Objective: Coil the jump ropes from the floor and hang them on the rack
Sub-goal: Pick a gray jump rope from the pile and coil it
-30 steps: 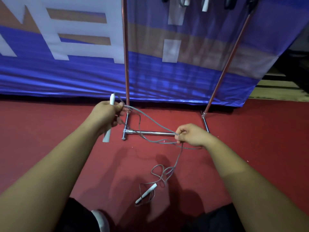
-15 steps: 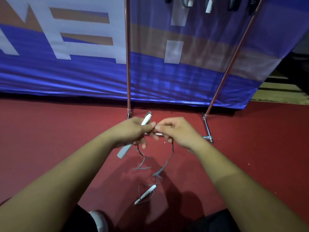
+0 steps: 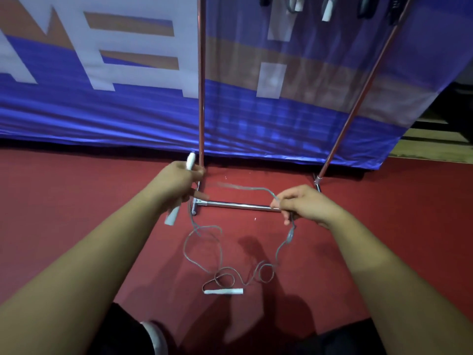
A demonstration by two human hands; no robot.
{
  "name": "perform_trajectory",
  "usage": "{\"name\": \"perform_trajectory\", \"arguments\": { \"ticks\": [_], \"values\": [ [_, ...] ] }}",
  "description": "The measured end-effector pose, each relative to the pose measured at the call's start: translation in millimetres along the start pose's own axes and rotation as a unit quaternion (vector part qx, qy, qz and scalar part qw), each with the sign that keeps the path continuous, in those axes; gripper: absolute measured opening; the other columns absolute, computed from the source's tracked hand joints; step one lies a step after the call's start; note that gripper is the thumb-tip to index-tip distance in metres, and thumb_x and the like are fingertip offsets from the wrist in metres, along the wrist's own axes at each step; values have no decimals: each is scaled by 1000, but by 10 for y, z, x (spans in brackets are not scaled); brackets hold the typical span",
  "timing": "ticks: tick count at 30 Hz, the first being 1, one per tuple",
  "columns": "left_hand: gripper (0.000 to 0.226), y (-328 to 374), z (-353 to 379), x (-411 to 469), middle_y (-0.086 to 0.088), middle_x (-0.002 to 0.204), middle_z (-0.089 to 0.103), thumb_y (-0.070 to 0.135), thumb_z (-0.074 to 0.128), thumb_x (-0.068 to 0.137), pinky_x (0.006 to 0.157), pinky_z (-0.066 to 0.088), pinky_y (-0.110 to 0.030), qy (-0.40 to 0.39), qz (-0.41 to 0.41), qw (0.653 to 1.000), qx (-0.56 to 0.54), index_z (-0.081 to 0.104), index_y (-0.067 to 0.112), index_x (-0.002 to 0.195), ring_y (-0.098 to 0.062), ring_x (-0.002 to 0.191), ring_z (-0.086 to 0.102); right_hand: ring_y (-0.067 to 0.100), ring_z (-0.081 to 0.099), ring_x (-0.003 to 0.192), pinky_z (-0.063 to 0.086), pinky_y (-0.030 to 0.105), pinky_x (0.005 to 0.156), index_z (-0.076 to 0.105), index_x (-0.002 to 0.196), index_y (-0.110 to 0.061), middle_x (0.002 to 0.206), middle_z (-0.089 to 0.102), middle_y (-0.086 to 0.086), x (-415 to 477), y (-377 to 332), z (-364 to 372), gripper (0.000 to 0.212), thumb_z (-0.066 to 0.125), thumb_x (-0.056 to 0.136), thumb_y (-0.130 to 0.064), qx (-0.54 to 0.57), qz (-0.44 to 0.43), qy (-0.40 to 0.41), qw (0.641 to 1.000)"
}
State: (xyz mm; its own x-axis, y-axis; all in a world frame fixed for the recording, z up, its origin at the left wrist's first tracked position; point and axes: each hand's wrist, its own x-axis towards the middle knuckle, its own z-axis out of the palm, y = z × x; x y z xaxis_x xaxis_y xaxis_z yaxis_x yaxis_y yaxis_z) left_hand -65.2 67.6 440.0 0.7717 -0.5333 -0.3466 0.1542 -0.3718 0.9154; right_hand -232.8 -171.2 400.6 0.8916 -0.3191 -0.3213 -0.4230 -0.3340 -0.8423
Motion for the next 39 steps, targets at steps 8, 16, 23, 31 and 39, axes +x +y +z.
{"name": "perform_trajectory", "arguments": {
  "ticks": [8, 16, 23, 31, 39],
  "values": [
    [24, 1, 346, -212, -9, 69, 70, 30, 51, 104, 43, 36, -20, -227, 127, 943, 206, 67, 13, 105, -16, 47, 60, 9, 45, 46, 37, 23, 50, 73, 87, -4, 53, 52, 2, -79, -385, 376, 13, 67, 92, -15, 16, -116, -20, 993],
    [28, 81, 86, 25, -1, 60, 47, 17, 51, 102, 36, 23, -18, 7, 98, 987, -126, 60, 10, 77, -11, 38, 36, 10, 60, 53, 56, 45, 78, 65, 67, -9, 61, 66, 2, 27, 89, -13, 28, 64, 94, -15, -183, 50, -73, 979],
    [26, 47, -34, -2, 4, 117, 67, 12, 50, 101, 38, 31, -16, 17, 95, 992, 84, 63, 21, 123, -22, 70, 76, 15, 55, 52, 43, 36, 64, 70, 83, -10, 54, 60, 6, -18, -191, 94, 7, 71, 89, -14, -35, -87, 11, 996],
    [26, 30, 380, -315, -3, 57, 67, 33, 53, 102, 44, 35, -23, -197, 147, 949, 197, 61, 18, 83, -14, 44, 54, 18, 53, 52, 46, 38, 59, 71, 90, -8, 53, 58, 4, -92, -453, 416, 7, 65, 93, -10, 27, -168, -14, 985],
    [26, 82, 229, -117, 0, 56, 40, 16, 52, 101, 35, 24, -19, -33, 87, 988, -123, 59, 5, 78, -13, 36, 36, 15, 62, 64, 47, 27, 69, 64, 83, -11, 65, 66, 6, 51, 50, 57, 18, 57, 89, 4, -133, -36, -20, 990]
  ]
}}
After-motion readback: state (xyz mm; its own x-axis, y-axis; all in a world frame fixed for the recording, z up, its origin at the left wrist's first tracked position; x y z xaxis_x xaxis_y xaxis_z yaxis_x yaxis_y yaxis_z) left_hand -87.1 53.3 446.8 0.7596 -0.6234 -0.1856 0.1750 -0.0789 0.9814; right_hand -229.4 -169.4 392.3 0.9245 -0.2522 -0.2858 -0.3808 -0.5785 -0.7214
